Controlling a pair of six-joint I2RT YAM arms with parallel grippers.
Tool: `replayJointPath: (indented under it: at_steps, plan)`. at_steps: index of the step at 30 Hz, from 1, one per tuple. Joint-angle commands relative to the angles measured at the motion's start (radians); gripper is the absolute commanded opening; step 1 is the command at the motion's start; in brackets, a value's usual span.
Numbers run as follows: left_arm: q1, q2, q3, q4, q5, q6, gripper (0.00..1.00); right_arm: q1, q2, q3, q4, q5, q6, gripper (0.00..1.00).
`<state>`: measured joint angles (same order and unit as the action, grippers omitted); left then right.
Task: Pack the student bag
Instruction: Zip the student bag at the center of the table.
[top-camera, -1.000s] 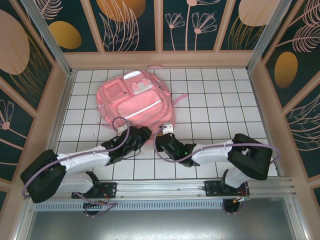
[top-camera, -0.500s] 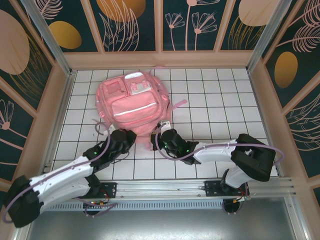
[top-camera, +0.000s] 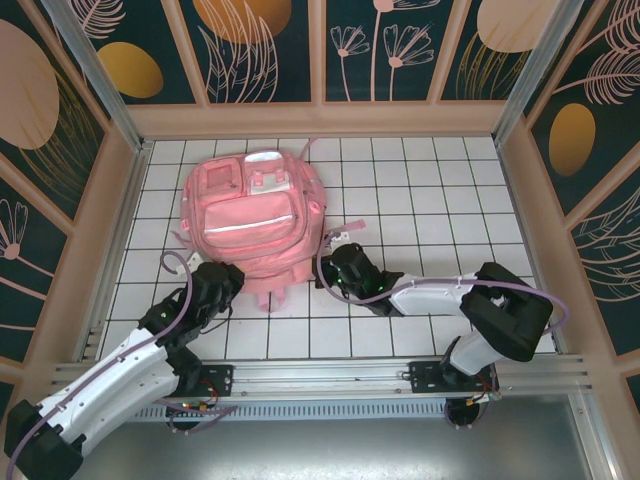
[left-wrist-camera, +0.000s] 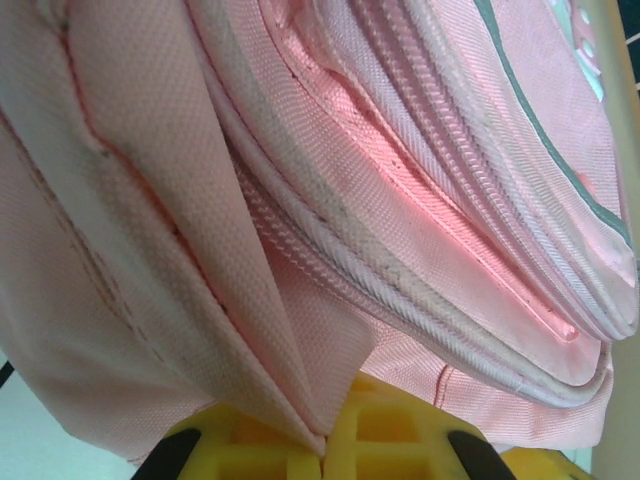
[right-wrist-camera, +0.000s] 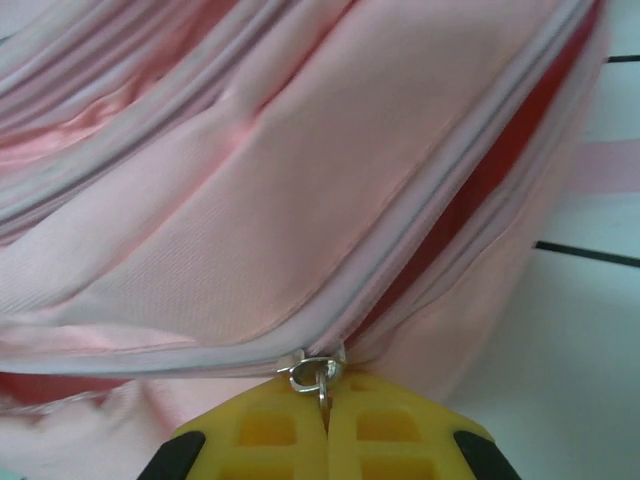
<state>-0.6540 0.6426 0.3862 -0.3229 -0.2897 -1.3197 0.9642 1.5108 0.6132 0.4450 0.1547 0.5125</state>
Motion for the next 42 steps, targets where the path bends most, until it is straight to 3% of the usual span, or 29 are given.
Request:
replayJointPath:
  at_steps: [1, 2, 4, 6, 7, 13, 20, 25, 28, 31, 36, 42]
  plan:
    - [0.032, -0.004, 0.016, -0.084, -0.145, 0.066, 0.04, -0.056, 0.009, -0.007, -0.072, 0.115, -0.067, 0.00]
    - [0.033, -0.001, 0.012, -0.065, -0.119, 0.073, 0.13, -0.055, 0.008, -0.003, -0.070, 0.099, -0.075, 0.00]
    - [0.033, 0.005, 0.013, -0.016, -0.051, 0.097, 0.45, -0.046, 0.005, 0.003, -0.056, 0.059, -0.090, 0.00]
    - [0.032, 0.016, 0.027, 0.012, 0.008, 0.114, 0.58, -0.032, 0.009, 0.014, -0.052, 0.049, -0.094, 0.00]
    - [0.032, 0.020, 0.038, 0.023, 0.038, 0.120, 0.60, -0.024, 0.012, 0.019, -0.049, 0.049, -0.095, 0.00]
    - [0.006, 0.055, 0.036, 0.155, 0.208, 0.039, 0.56, 0.014, 0.032, 0.031, -0.027, 0.039, -0.082, 0.00]
    - [-0.178, 0.225, 0.085, 0.317, 0.172, -0.060, 0.56, 0.043, 0.028, 0.035, -0.011, 0.042, -0.081, 0.00]
    - [-0.240, 0.397, 0.118, 0.435, 0.170, -0.122, 0.55, 0.054, 0.016, 0.037, -0.007, 0.045, -0.085, 0.00]
    - [-0.275, 0.463, 0.193, 0.403, 0.140, -0.101, 0.59, 0.057, -0.001, 0.030, -0.005, 0.045, -0.082, 0.00]
    - [-0.278, 0.481, 0.224, 0.336, 0.101, -0.070, 0.58, 0.056, -0.016, 0.016, 0.001, 0.046, -0.081, 0.00]
    - [-0.264, 0.399, 0.169, 0.189, -0.076, -0.054, 0.54, 0.062, -0.034, -0.006, 0.015, 0.036, -0.072, 0.00]
    - [-0.110, 0.290, 0.039, 0.122, -0.063, -0.006, 0.51, 0.137, 0.041, 0.030, 0.052, 0.036, -0.039, 0.00]
